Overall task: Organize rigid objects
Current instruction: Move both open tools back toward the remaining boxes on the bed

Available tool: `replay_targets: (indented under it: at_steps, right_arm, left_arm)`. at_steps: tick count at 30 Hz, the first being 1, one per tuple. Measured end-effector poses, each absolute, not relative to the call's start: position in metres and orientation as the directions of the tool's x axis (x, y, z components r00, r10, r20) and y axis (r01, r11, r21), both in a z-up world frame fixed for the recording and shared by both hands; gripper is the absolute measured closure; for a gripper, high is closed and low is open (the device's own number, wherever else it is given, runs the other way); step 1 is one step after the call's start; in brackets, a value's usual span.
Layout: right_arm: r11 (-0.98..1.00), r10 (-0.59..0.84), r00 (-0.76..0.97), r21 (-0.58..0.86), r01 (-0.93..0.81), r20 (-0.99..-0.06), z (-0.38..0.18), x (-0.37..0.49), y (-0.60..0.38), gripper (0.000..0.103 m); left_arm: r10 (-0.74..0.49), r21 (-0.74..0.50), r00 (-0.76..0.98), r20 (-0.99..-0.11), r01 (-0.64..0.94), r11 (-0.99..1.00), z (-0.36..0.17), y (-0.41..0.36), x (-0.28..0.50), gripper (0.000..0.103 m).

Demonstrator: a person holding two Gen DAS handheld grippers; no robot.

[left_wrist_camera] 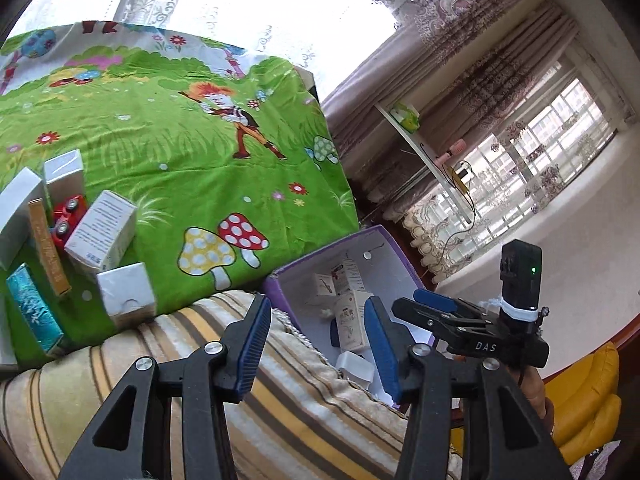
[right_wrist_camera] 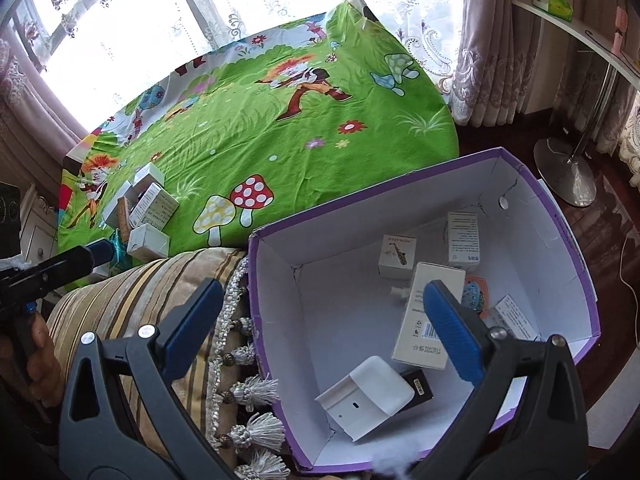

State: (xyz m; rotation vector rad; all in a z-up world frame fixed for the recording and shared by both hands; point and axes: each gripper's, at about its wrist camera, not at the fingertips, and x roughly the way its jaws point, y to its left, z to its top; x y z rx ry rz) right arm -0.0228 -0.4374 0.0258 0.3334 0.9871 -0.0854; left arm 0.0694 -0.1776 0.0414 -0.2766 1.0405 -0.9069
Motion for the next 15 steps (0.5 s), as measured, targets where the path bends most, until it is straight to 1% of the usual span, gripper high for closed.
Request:
replay_targets:
  at_steps: [7, 15]
  right_arm:
    - [0.963, 0.095, 0.535, 0.214, 0.164, -0.839, 0.027, -0.01, -0.412, 0.002]
    - [0.979, 0.118, 0.518, 0.185, 0.081, -0.847, 0.03, 0.008, -0.377, 0.002]
  left_arm:
    - [-0.755, -0.668, 0.254, -0.605, 0.354, 0.654, 0.029, -0.109, 0.111, 0.053]
    - [-0.742, -0.713, 0.272, -0.613, 0.216, 0.667, 0.016, -0.059, 0.154, 0.054]
